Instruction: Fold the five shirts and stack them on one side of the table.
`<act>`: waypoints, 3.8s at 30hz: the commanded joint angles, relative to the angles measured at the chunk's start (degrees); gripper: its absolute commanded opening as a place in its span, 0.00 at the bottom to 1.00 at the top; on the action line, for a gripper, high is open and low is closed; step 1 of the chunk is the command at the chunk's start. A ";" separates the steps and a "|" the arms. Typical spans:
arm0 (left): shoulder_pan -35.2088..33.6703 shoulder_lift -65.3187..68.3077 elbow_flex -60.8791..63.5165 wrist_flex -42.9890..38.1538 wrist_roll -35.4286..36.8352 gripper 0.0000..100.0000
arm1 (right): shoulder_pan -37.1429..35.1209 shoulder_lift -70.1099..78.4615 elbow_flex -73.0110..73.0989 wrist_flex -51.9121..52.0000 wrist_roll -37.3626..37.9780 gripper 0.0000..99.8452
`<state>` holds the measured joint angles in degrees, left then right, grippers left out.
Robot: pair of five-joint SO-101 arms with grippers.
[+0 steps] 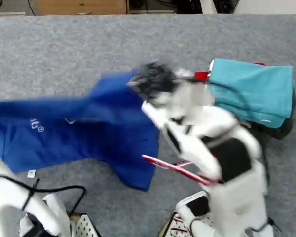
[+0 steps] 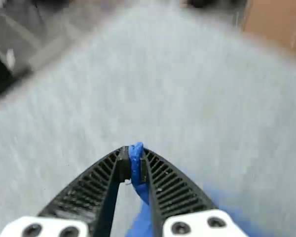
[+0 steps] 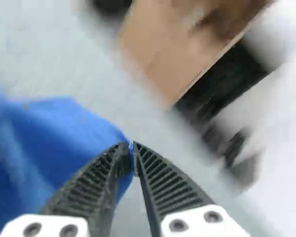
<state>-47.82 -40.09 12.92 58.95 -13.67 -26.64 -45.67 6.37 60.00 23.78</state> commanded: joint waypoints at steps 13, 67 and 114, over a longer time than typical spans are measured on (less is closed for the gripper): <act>-0.26 -29.58 -24.00 2.99 1.67 0.02 | 4.35 -1.01 -39.08 -18.90 -0.62 0.00; 15.21 28.26 15.30 -54.95 0.44 0.02 | 6.64 88.48 -101.85 17.85 -5.71 0.00; 3.96 36.09 14.07 -8.18 -34.46 0.02 | -1.19 25.01 27.74 0.53 5.54 0.00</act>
<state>-42.99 0.79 22.33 54.02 -45.05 -28.48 -15.25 29.23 63.16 28.26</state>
